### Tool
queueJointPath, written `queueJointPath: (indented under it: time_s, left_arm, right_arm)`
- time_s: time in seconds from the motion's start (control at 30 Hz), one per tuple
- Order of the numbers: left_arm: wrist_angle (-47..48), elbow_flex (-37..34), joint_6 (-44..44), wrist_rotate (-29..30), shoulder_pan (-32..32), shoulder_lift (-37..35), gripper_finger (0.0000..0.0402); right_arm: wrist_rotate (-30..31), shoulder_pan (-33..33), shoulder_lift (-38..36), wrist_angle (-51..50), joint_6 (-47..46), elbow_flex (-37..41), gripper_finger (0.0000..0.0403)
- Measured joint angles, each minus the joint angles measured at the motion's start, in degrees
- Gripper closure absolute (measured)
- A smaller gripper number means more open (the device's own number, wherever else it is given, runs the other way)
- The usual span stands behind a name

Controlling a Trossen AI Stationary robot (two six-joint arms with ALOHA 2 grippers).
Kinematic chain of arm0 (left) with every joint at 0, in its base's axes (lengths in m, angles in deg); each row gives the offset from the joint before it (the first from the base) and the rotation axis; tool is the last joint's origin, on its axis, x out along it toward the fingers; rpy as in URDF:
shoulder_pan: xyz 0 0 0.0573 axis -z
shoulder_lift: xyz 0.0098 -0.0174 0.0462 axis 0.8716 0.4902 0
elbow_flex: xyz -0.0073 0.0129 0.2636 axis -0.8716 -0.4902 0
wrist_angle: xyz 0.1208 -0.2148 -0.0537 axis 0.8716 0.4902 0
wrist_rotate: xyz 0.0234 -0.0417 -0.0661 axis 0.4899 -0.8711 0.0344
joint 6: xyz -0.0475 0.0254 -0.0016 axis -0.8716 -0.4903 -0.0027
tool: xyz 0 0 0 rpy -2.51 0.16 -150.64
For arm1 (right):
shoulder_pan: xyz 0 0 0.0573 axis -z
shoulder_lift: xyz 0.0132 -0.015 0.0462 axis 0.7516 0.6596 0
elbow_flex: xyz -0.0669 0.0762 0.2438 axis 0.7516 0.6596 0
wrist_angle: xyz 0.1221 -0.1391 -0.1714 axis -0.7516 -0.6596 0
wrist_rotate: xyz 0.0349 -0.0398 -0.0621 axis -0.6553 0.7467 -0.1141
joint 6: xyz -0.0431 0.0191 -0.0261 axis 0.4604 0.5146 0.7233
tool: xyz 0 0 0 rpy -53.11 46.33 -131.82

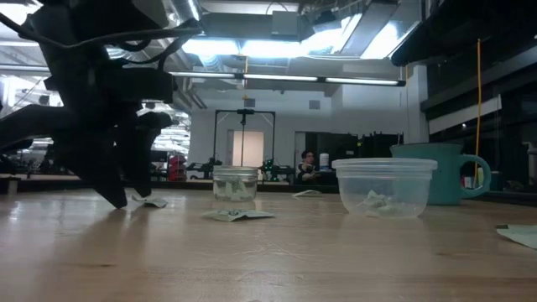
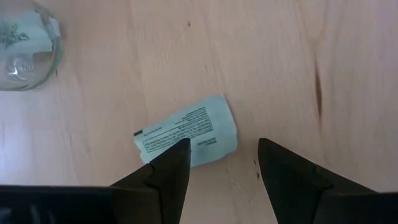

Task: Pick and place Stevia / Truvia into bins
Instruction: Put the stevia packet into the transparent glass container

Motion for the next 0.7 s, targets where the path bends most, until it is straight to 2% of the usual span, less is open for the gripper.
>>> queueJointPath:
  time_s: [0.4,0.7]
  left_arm:
    - [0.1,0.0,3.3,-4.7,-3.7,-0.1,0.0222]
    - [0.2,0.0,4.7,-7.0,-5.5,0.0,0.0271]
  right_arm:
    - [0.0,0.0,0.0,0.0,-0.1,0.0,0.0389]
    - [0.0,0.0,0.0,0.0,-0.1,0.0,0.0389]
